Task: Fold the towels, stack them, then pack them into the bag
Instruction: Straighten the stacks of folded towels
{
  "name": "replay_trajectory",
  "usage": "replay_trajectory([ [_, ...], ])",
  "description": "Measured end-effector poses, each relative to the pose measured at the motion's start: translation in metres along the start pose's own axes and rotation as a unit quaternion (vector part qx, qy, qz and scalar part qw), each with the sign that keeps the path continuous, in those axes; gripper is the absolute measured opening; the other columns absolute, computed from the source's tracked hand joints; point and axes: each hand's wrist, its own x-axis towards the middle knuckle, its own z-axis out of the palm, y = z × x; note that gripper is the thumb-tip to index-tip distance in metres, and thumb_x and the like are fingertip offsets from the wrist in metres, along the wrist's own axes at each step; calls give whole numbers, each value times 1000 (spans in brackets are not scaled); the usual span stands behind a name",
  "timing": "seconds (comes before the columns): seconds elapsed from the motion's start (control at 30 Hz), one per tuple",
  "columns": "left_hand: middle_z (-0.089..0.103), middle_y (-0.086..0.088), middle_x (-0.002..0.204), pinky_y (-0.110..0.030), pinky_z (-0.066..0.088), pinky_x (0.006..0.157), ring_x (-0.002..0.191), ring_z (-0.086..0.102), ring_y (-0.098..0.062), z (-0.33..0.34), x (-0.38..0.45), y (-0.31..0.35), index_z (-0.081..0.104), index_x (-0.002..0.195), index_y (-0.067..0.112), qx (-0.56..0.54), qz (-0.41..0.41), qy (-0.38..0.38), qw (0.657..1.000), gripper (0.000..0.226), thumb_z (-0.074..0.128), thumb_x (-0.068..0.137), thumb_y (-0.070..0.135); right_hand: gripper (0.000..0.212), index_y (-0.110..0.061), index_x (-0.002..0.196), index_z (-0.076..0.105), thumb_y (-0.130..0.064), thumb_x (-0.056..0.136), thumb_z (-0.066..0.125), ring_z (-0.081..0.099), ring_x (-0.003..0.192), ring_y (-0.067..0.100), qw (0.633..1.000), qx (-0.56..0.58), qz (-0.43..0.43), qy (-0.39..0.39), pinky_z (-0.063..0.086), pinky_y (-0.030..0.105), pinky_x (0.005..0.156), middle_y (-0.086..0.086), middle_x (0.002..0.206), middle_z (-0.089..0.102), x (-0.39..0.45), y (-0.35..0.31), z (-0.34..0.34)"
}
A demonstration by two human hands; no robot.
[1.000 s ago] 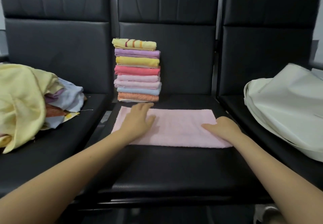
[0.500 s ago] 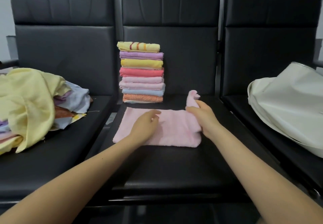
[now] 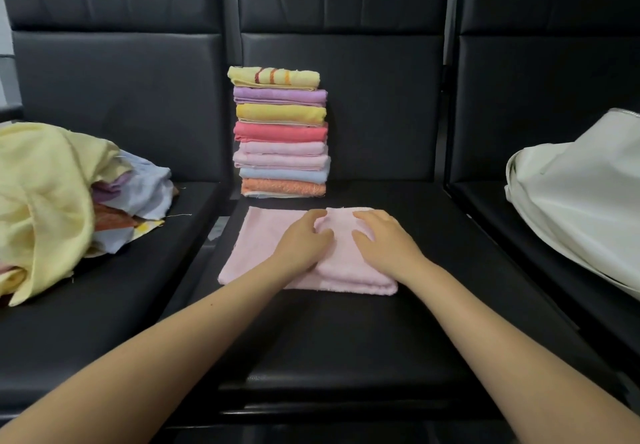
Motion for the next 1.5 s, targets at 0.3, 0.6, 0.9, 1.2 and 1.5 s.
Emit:
replay_trajectory([
  [0.3, 17, -8, 159, -39, 14, 116, 145, 14, -26, 9, -5, -13, 16, 154, 27, 325, 27, -46, 944, 51, 22, 104, 37, 56, -20, 153, 25, -37, 102, 39, 22, 144, 22, 996, 15, 40, -72, 29, 35, 112, 2, 161, 12, -3, -4, 10],
  [0.6, 36, -2, 153, -37, 23, 112, 138, 33, -25, 7, -5, -13, 36, 148, 24, 264, 56, -14, 963, 46, 26, 104, 31, 51, -7, 124, 56, -40, 87, 68, 61, 81, 20, 906, 310, 278, -78, 47, 28, 63, 9, 102, 65, -15, -21, -18],
  [0.9, 53, -1, 137, -32, 36, 106, 126, 46, -18, -6, 1, -1, 54, 132, 16, -33, 64, 23, 997, 37, 36, 101, 18, 35, -8, 70, 45, -26, 99, 51, 43, 55, 14, 924, 192, 302, -136, 37, 23, 55, 5, 65, 46, -17, -25, -39],
  [1.2, 67, -18, 118, -37, 54, 82, 106, 67, -30, -25, 12, -6, 56, 128, 7, -482, -204, -74, 849, 58, 61, 87, 48, 22, -17, 105, 72, -27, 96, 54, 65, 96, 13, 886, 454, 29, -88, 50, 28, 88, -1, 91, 71, -24, -43, -32],
  [1.5, 59, -7, 90, -30, 41, 70, 77, 52, -19, -60, 16, -11, 57, 85, 14, -185, -160, 65, 967, 9, 49, 89, 17, 46, -26, 136, 51, -29, 91, 64, 37, 128, 8, 970, 234, -61, -28, 35, 22, 104, -6, 137, 42, -18, -45, 9],
])
